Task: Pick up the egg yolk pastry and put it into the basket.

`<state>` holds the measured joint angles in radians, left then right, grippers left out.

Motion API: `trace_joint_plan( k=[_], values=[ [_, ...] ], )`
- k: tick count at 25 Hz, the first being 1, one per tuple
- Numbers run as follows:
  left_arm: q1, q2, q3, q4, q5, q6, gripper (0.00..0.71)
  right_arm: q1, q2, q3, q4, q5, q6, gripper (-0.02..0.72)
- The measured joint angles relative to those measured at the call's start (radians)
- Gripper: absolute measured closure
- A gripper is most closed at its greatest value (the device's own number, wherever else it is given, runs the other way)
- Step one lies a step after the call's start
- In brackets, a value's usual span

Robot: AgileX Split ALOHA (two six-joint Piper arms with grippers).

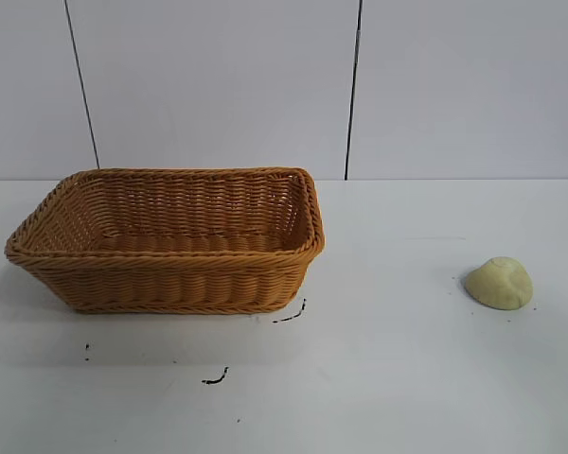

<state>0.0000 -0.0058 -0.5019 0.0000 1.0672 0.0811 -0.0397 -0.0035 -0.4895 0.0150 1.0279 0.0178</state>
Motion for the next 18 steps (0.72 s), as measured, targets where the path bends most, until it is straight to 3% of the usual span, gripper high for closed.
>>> trace_joint_plan(
  k=[10,18],
  values=[
    [0.0,0.0,0.0,0.0,0.0,0.0,0.014,0.0,0.0,0.0,0.0,0.0,0.0,0.118],
    [0.0,0.0,0.0,0.0,0.0,0.0,0.014,0.0,0.24,-0.107,-0.003,0.005,0.0,0.026]
  ],
)
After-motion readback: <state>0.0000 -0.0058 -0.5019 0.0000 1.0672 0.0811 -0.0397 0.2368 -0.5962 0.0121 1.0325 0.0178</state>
